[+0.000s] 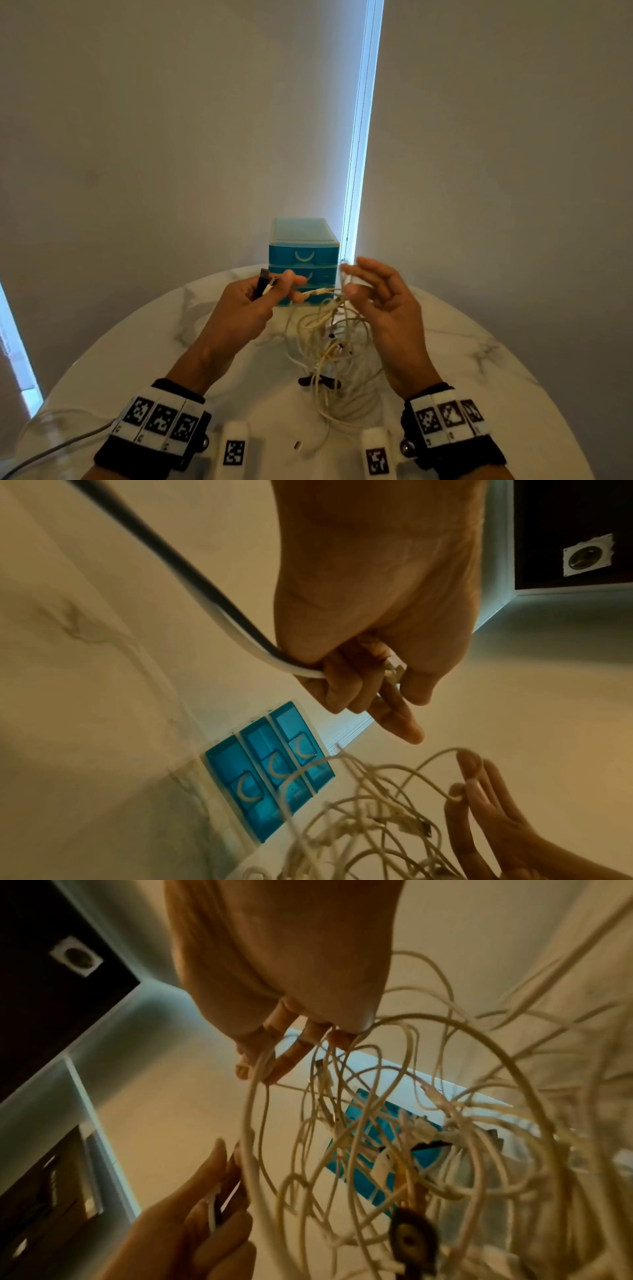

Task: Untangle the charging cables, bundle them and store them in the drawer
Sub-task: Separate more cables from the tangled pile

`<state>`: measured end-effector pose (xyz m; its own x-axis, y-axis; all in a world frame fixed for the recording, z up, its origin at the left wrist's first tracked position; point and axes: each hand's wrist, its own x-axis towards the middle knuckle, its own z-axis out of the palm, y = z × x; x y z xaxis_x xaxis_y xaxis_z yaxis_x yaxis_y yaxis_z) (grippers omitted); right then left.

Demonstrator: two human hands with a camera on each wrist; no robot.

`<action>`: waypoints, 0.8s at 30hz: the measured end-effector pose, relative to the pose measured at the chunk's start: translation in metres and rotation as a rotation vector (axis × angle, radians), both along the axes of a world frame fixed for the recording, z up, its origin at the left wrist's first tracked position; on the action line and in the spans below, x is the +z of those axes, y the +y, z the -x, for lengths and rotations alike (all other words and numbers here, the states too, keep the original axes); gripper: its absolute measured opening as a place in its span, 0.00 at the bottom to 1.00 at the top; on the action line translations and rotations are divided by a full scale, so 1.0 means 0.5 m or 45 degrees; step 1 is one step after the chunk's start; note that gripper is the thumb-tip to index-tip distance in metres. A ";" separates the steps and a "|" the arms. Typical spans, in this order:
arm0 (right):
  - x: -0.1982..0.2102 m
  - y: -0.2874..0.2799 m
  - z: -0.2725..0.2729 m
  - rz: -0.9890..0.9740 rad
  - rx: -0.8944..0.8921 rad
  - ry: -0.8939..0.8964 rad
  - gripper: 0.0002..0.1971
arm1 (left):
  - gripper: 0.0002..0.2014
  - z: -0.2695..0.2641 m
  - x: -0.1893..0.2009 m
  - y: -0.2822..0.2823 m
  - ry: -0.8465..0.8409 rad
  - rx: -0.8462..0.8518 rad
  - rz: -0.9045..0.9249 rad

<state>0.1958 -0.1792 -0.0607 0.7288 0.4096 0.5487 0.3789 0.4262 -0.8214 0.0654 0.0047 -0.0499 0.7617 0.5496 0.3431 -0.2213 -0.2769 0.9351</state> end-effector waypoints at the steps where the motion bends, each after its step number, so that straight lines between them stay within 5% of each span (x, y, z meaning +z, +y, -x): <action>1: -0.005 0.007 0.009 0.087 0.030 -0.075 0.19 | 0.19 -0.002 -0.003 0.005 0.018 0.001 0.017; 5: -0.005 0.023 0.038 0.293 0.150 -0.291 0.16 | 0.33 -0.004 -0.006 0.022 0.141 -0.095 0.154; 13: -0.012 0.033 0.045 0.594 0.216 -0.145 0.26 | 0.15 0.000 -0.012 0.044 -0.039 0.035 0.123; 17: -0.027 0.035 0.031 0.767 0.098 -0.208 0.28 | 0.13 0.008 -0.002 0.046 -0.188 0.101 -0.023; 24: -0.032 0.040 0.007 0.681 -0.223 -0.066 0.27 | 0.15 0.010 0.008 0.028 -0.340 0.061 0.032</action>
